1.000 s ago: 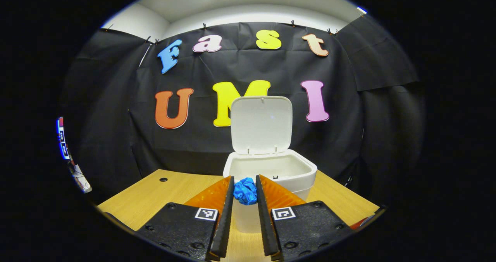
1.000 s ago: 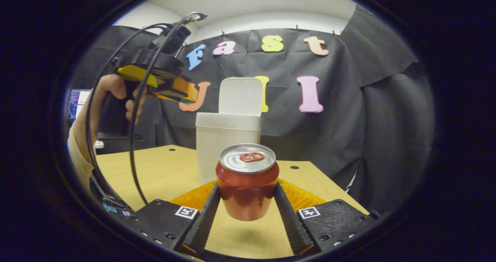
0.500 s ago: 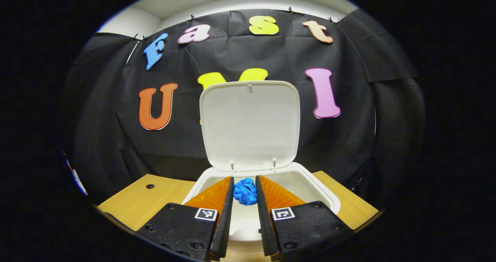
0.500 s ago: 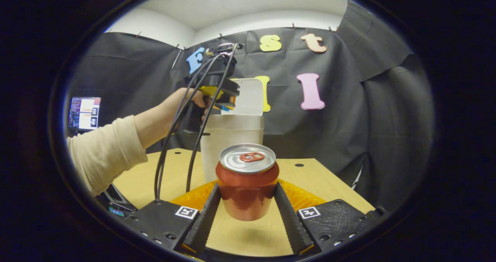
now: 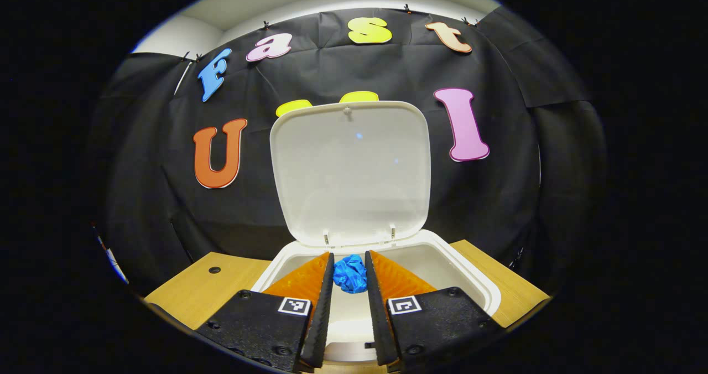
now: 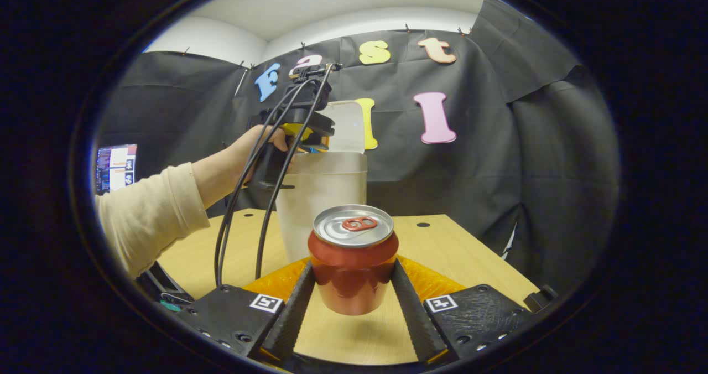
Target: Press the lid of the desktop garbage bin to open it, pick up the crumpled paper on the desktop and throw it into the bin, then pick up the pop can on the desktop and drop it into the bin, and finally close the garbage bin lid.
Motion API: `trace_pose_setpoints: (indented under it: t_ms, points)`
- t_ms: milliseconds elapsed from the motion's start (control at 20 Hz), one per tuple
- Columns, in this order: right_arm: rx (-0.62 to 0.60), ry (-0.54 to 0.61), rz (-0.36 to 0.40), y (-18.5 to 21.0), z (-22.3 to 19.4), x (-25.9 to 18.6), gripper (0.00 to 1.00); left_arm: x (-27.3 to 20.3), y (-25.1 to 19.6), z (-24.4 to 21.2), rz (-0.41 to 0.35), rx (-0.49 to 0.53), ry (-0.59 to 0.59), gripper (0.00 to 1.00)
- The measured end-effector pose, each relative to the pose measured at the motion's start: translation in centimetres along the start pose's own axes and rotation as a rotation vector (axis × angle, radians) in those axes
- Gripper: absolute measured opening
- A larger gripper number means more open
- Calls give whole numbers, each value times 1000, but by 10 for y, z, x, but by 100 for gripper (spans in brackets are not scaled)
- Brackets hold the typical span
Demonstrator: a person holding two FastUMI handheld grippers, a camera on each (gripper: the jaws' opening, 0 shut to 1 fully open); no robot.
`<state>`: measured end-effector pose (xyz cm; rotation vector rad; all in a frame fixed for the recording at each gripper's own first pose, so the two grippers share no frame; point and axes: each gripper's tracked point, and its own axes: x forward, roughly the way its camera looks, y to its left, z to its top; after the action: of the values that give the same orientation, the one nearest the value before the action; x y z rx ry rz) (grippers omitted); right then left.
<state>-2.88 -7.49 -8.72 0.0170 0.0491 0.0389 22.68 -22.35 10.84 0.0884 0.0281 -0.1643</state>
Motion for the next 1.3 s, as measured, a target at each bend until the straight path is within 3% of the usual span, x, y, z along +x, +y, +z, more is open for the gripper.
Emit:
trace_pose_setpoints:
  t_ms: [150, 250, 450, 650, 800, 1100, 1300]
  points:
    - [-1, 1, 6, 3, -2, 0, 78, -7, 2, 2, 0, -15, -9, 46]
    - [8, 5, 19, 4, -3, 1, 79, -12, 6, 2, 12, -30, -8, 97]
    - [4, 0, 6, -1, -2, 1, 78, -29, 18, -6, 23, -76, 24, 99]
    - [-10, -13, -29, -11, 3, 3, 78, -60, 38, 2, 15, -66, -34, 99]
    - [-11, -21, -69, -18, 16, 5, 79, -93, 69, 1, 73, -65, -84, 99]
    - [-28, -56, -114, -16, 51, 2, 79, -146, 109, -42, 108, -27, -91, 99]
    - [-47, -66, -114, -7, 82, 1, 79, -169, 119, -74, 99, -56, -60, 99]
